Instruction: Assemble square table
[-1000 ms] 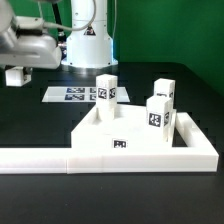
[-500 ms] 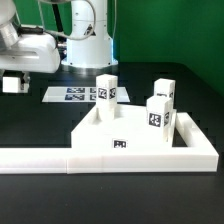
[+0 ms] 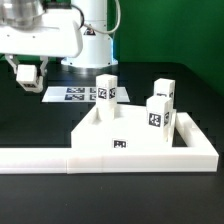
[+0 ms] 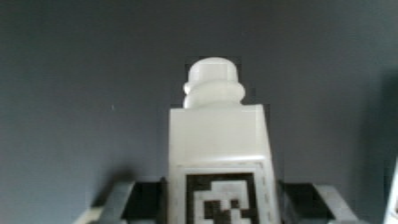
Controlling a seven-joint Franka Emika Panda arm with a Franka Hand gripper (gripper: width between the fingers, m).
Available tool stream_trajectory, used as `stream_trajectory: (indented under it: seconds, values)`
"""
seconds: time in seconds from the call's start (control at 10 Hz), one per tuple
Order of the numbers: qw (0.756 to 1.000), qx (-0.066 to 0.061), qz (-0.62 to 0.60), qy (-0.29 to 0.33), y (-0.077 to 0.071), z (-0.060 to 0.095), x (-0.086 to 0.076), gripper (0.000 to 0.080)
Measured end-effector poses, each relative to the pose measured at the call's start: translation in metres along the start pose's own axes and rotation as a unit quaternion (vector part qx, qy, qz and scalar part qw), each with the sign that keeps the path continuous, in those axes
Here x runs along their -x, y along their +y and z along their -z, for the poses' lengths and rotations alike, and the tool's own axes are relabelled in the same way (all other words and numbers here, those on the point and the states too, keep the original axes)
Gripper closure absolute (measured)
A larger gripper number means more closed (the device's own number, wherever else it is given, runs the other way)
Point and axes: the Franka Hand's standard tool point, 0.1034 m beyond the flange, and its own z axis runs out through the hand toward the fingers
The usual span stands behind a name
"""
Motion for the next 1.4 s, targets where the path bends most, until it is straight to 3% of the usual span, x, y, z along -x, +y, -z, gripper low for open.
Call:
stream_trajectory:
  seconds: [0.1,0.3,0.5,0.6,0.9,1.1,1.2,1.4]
  values:
    - [0.999,0.001,-0.003,0.040,-0.002,0.007,-0.009,0.0511]
    - [0.993,0.018,-0.001,0.116,0.003,0.008,-0.014,0.0511]
    - [0.985,0.034,-0.003,0.169,0.008,0.007,-0.014,0.0511]
    - [0.981,0.038,-0.008,0.191,0.004,0.006,-0.012,0.0511]
    - [0.978,0.029,0.013,0.205,-0.033,0.019,-0.029,0.0511]
    - [0.965,0.041,0.048,0.255,-0.060,0.028,-0.045,0.0510]
    - [0.960,0.047,0.062,0.270,-0.067,0.026,-0.048,0.0510]
    - [0.961,0.047,0.061,0.266,-0.065,0.025,-0.047,0.0509]
